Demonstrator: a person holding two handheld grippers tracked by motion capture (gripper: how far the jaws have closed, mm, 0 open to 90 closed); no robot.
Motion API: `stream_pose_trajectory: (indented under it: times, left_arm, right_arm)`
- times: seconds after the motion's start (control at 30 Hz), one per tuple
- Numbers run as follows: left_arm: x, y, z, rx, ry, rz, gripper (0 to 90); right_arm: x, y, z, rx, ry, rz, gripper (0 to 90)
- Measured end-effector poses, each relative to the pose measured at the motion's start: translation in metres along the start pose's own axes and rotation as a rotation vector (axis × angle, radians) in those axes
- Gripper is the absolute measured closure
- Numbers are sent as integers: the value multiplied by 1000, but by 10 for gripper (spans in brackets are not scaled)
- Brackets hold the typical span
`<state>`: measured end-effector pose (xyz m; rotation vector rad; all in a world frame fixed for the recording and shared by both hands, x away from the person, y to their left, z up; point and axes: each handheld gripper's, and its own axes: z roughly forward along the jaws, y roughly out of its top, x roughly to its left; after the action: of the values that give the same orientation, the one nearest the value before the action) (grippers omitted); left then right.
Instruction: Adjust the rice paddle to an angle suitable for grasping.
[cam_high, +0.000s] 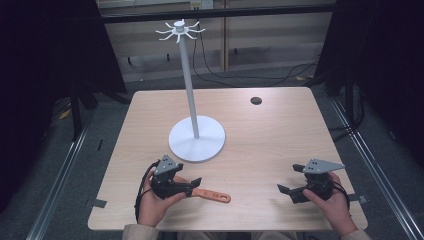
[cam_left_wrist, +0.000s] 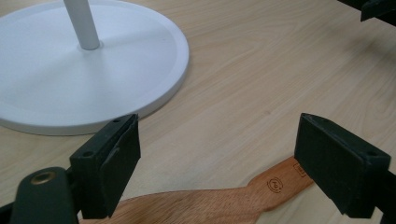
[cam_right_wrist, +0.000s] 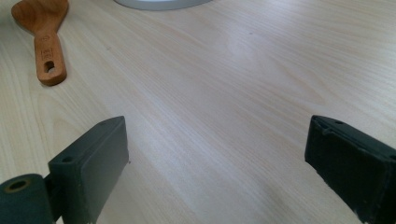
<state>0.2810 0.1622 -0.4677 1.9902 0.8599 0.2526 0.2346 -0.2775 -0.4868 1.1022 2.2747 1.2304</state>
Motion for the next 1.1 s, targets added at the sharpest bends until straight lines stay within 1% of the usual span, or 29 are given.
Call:
stream_pose_trajectory:
  times: [0.07, 0.13, 0.2, 0.23, 0.27, 0.3, 0.33, 0.37, 0.4, 0.43, 0.47, 0.5, 0.53, 0.57, 0.6, 0.63, 0.7, 0.73, 0.8, 0.83, 0.87, 0.97, 1.03, 1.07, 1.1]
  left_arm:
    - [-1, -1, 0, 15, 0, 8, 145]
    - [-2, -2, 0, 20, -4, 14, 155]
    - [-4, -3, -1, 35, -9, 29, 192]
    - [-4, -3, -1, 35, -9, 29, 237]
    - [-8, -2, -3, 54, -23, 57, 303]
    - [-8, -2, -3, 54, -23, 57, 398]
    - [-11, -2, -5, 69, -25, 76, 398]
    - [-11, -2, -6, 83, -43, 78, 502]
    - [-15, -2, -8, 105, -84, 91, 640]
    - [-15, -2, -8, 105, -84, 91, 701]
    - [-18, -4, -10, 146, -104, 80, 761]
    - [-19, -4, -11, 167, -112, 87, 796]
    - [-21, -6, -11, 171, -123, 85, 825]
    - [-22, -7, -11, 188, -140, 88, 849]
    - [-22, -7, -11, 188, -140, 88, 868]
    - [-25, -11, -10, 215, -143, 92, 875]
    - [-26, -13, -8, 224, -147, 93, 895]
    - [-31, -16, -2, 259, -152, 115, 897]
    - [-32, -17, 0, 262, -158, 116, 897]
    - [-35, -18, 4, 279, -161, 124, 900]
    - [-36, -19, 7, 283, -161, 125, 900]
    - [-37, -21, 14, 305, -153, 136, 900]
    - [-37, -21, 17, 313, -157, 141, 899]
    - [-38, -22, 20, 312, -154, 145, 897]
    - [-39, -22, 22, 305, -162, 142, 895]
  right_arm:
    - [-1, 0, -1, -3, -2, -3, 59]
    - [-1, 1, -1, -5, -2, -2, 59]
    - [0, 1, 0, -8, 1, -7, 59]
    - [0, 2, 0, -5, 1, -4, 59]
    - [0, 2, 1, -6, 2, -6, 59]
    - [0, 2, 1, -6, 2, -6, 59]
    - [0, 2, 1, -5, 5, -7, 59]
    - [0, 3, 2, -5, 7, -9, 59]
    - [0, 4, 4, -7, 8, -8, 59]
    - [0, 4, 4, -7, 8, -8, 59]
    - [0, 6, 6, -8, 11, -10, 59]
    - [1, 7, 7, -9, 12, -8, 59]
    - [1, 8, 9, -10, 15, -9, 59]
    - [1, 10, 10, -10, 20, -11, 59]
    - [2, 11, 12, -11, 24, -17, 59]
    - [3, 12, 13, -9, 29, -19, 59]
    - [5, 15, 17, -11, 40, -26, 59]
    - [6, 16, 18, -9, 41, -31, 59]
    - [7, 16, 20, -8, 46, -36, 59]
    - [8, 18, 21, -8, 49, -35, 59]
    - [8, 18, 22, -11, 50, -41, 59]
    - [8, 17, 22, -6, 48, -38, 59]
    - [7, 17, 21, -6, 48, -35, 59]
    - [7, 16, 20, -6, 46, -34, 59]
    - [6, 16, 19, -10, 44, -31, 59]
